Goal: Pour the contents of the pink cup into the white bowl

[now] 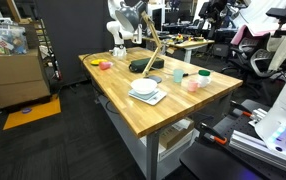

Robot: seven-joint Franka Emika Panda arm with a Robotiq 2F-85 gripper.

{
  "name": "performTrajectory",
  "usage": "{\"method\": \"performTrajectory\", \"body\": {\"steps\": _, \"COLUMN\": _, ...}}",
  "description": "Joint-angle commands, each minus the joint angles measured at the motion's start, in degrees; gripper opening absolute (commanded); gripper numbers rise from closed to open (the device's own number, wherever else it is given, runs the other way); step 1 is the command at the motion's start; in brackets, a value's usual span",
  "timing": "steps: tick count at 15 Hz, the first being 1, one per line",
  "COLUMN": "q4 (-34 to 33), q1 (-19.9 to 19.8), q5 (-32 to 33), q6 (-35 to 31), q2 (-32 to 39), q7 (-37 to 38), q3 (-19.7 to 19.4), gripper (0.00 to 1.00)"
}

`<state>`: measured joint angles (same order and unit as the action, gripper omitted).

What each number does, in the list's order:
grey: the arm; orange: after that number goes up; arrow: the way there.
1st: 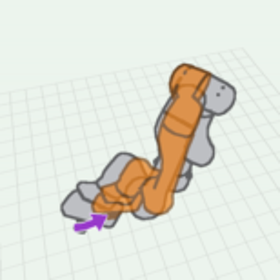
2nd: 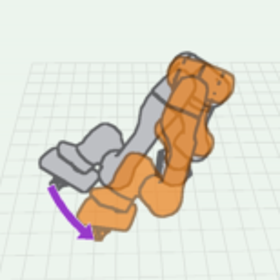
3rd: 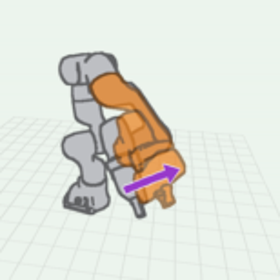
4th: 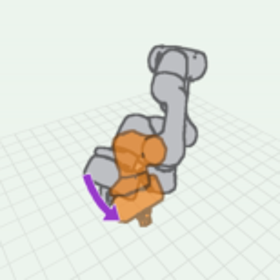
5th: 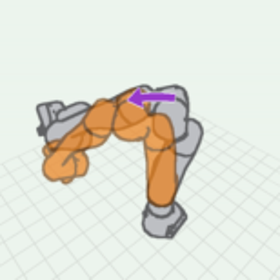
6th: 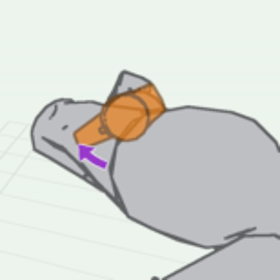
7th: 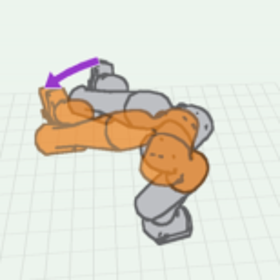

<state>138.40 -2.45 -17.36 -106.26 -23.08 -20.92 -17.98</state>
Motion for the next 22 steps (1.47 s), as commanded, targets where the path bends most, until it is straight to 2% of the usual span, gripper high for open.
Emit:
{"method": "performTrajectory", "body": {"steps": 1, "q4": -0.8, "q1": -0.6, "q5": -3.4, "q6": 0.4, "q2": 2.3, "q7": -2.6, "q3": 0.7, "gripper": 1.0}}
{"method": "performTrajectory", "body": {"steps": 3, "q4": -0.9, "q1": -0.8, "q5": -5.1, "q6": -0.2, "q2": 3.7, "q7": -2.7, "q3": 0.8, "gripper": 1.0}}
{"method": "performTrajectory", "body": {"steps": 4, "q4": -0.1, "q1": -1.4, "q5": -3.5, "q6": 0.2, "q2": 2.3, "q7": -1.6, "q3": 1.6, "gripper": 1.0}}
{"method": "performTrajectory", "body": {"steps": 12, "q4": -0.5, "q1": -1.5, "q5": -4.2, "q6": 0.1, "q2": 3.3, "q7": -1.8, "q3": 1.7, "gripper": 1.0}}
{"method": "performTrajectory", "body": {"steps": 15, "q4": 0.3, "q1": -1.7, "q5": -8.8, "q6": -1.4, "q2": 4.7, "q7": -2.6, "q3": 0.2, "gripper": 1.0}}
{"method": "performTrajectory", "body": {"steps": 19, "q4": 2.0, "q1": -3.9, "q5": -17.4, "q6": -5.1, "q2": 7.7, "q7": -2.1, "q3": -1.6, "gripper": 1.0}}
{"method": "performTrajectory", "body": {"steps": 22, "q4": 3.5, "q1": -6.3, "q5": -19.7, "q6": -9.7, "q2": 9.5, "q7": -1.5, "q3": -1.6, "gripper": 1.0}}
